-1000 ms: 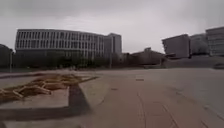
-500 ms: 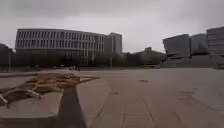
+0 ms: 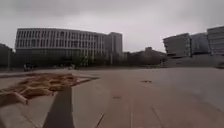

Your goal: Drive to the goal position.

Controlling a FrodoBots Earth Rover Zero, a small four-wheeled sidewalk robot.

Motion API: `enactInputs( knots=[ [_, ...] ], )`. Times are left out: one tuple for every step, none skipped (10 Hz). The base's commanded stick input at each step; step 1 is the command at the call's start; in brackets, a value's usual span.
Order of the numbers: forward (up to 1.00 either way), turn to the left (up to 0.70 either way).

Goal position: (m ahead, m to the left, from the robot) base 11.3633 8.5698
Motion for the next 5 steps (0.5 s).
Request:
enactInputs(
  knots=[
    [0.7,0.0],
    [0.7,0.0],
    [0.7,0.0],
    [0.7,0.0],
    [0.7,0.0]
  ],
)
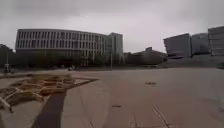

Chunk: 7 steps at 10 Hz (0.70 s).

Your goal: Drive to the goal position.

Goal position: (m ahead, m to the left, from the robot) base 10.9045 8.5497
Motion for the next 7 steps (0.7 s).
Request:
enactInputs(
  knots=[
    [0.7,0.0],
    [0.7,0.0],
    [0.7,0.0],
    [0.7,0.0],
    [0.7,0.0],
    [0.7,0.0],
    [0.7,0.0]
  ],
)
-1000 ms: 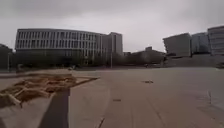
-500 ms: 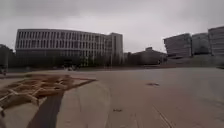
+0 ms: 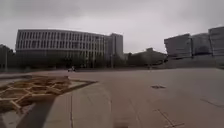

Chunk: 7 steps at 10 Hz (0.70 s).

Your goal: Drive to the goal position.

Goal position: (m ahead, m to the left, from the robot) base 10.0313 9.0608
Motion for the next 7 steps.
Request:
enactInputs(
  knots=[
    [0.7,0.0],
    [0.7,0.0],
    [0.7,0.0],
    [0.7,0.0],
    [0.7,0.0],
    [0.7,0.0],
    [0.7,0.06]
  ],
)
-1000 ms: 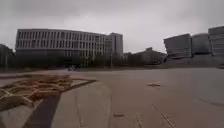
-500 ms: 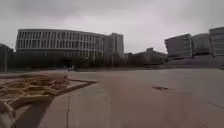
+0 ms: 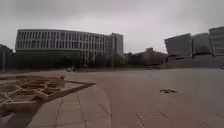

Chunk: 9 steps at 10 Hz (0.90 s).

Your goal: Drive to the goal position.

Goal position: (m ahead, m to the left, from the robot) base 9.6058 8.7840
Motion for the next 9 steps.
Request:
enactInputs(
  knots=[
    [0.7,0.17],
    [0.7,0.3],
    [0.7,0.11],
    [0.7,0.0],
    [0.7,0.0],
    [0.7,0.0],
    [0.7,0.0],
    [0.7,0.0],
    [0.7,0.16]
  ],
)
